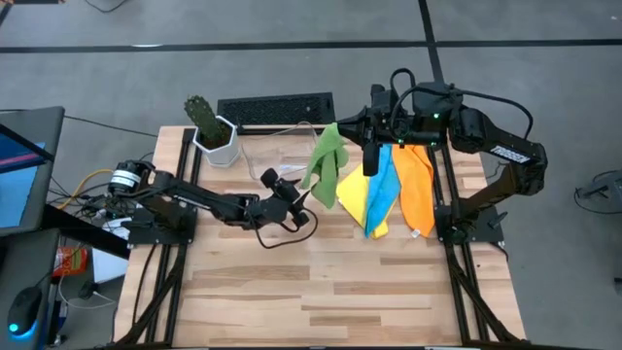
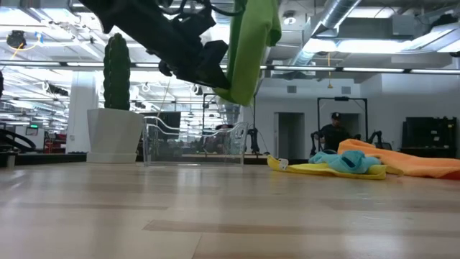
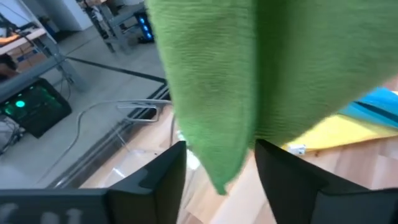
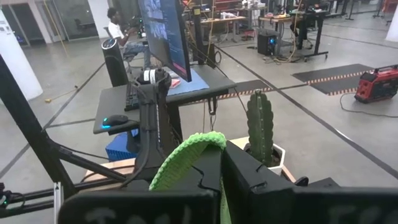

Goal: Fold microfiber towels
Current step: Fold the green microfiber cloth

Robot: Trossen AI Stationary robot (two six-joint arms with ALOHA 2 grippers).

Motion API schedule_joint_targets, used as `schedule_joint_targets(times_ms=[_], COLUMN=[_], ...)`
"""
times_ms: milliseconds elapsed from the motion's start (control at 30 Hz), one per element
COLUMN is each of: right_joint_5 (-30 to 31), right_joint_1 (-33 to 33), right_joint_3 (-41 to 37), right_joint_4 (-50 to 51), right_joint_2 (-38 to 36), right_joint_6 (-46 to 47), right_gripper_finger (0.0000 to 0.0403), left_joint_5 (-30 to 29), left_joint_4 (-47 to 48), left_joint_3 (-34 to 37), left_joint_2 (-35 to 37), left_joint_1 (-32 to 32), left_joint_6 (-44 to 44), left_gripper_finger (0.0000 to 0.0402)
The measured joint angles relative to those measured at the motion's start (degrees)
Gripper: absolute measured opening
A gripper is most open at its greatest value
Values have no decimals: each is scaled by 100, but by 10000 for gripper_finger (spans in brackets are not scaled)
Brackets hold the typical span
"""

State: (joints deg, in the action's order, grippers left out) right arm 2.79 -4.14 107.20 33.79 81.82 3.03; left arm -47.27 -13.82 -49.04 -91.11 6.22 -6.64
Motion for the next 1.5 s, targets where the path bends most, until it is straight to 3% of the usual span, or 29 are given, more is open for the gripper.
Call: schedule_joint_targets(times_ms=[133, 300, 500, 600, 833, 933, 1033, 1200, 1267, 1400, 1500], right_joint_5=[0, -45, -138, -138, -110, 205, 515, 477, 418, -419, 332], right_joint_1=[-2, 0, 0, 0, -11, -11, -12, 122, 235, 581, 768], right_joint_3=[0, 0, 0, 0, 4, 4, 4, 4, 4, 2, 4], right_joint_4=[-1, -1, -1, 75, 791, 1406, 2042, 2695, 2859, 3119, 3337], right_joint_2=[0, 0, 0, 0, -33, -31, -31, -31, -28, -37, -57], right_joint_6=[2, 84, 152, 155, 212, 210, 210, 293, 550, 356, 816], right_gripper_finger=[28, 32, 28, 25, 22, 21, 21, 21, 21, 20, 18], left_joint_5=[84, 679, 608, 728, 546, 320, 107, -102, -5, 852, 1321], left_joint_4=[8, 15, 42, 223, 2765, 4031, 5262, 6657, 6886, 7179, 7662], left_joint_3=[0, 0, 0, -4, -805, -1285, -1739, -2238, -2304, -2363, -2363], left_joint_2=[0, 0, 0, 45, 812, 1239, 1647, 2239, 2420, 2678, 2756], left_joint_1=[-145, -294, -302, -287, 117, 349, 582, 854, 935, 1081, 1142], left_joint_6=[-3, -6, 19, -116, -589, -755, -1168, -1998, -2272, -2474, -2605], left_gripper_finger=[130, 74, 12, 4, 1, 0, 0, 0, 0, 0, 0])
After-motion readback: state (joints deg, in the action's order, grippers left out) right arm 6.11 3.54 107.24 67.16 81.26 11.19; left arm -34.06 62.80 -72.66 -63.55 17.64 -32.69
